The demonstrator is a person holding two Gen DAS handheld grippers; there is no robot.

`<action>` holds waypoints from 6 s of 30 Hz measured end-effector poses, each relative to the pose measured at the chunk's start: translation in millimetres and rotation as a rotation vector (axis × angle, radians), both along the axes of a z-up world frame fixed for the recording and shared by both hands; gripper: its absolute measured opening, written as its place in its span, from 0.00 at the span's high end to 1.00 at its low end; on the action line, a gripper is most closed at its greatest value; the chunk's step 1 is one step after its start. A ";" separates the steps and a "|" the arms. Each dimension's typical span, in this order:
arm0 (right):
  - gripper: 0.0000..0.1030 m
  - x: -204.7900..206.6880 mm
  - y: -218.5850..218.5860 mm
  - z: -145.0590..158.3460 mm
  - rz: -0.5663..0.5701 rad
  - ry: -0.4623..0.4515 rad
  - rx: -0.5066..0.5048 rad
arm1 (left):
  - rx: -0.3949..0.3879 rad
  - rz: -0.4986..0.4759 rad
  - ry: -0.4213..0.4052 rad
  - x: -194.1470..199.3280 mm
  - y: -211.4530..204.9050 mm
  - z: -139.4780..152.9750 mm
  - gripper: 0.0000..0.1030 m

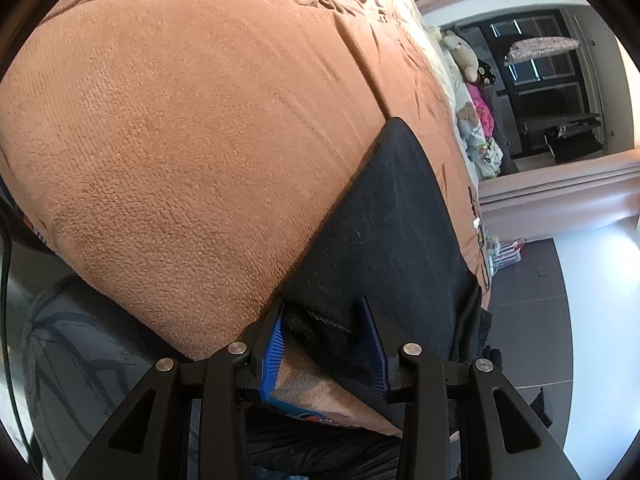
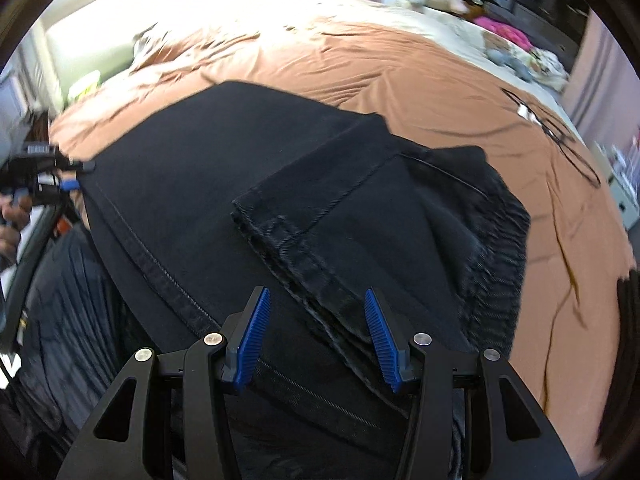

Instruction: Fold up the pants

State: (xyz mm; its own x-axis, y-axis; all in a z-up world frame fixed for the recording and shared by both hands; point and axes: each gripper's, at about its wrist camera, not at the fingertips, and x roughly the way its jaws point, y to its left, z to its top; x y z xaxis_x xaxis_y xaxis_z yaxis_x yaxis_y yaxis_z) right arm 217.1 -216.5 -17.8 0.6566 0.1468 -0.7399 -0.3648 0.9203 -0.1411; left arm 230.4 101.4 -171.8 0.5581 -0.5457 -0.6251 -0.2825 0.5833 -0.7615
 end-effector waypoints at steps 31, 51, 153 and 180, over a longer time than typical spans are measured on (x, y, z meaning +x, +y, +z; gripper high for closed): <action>0.92 21.4 29.7 18.2 -0.019 -0.010 -0.082 | -0.024 0.005 0.005 -5.2 9.0 2.3 0.62; 0.93 19.1 -142.6 8.3 -0.299 0.026 0.599 | 0.025 0.019 0.032 7.0 -2.1 7.8 0.62; 0.87 86.3 93.2 -31.0 -0.216 0.182 0.239 | -0.188 0.004 -0.054 0.1 0.9 -0.2 0.83; 0.92 146.1 79.4 -17.7 -0.286 0.211 0.281 | -0.181 0.019 0.006 6.8 -5.9 -4.4 0.75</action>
State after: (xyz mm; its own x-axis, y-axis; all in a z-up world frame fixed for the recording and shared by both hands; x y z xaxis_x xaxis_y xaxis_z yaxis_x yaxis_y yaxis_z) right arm 363.3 -137.1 -35.4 0.5392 0.1958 -0.8191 -0.0845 0.9803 0.1788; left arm 237.2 95.5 -176.2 0.5661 -0.6386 -0.5213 -0.2972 0.4317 -0.8517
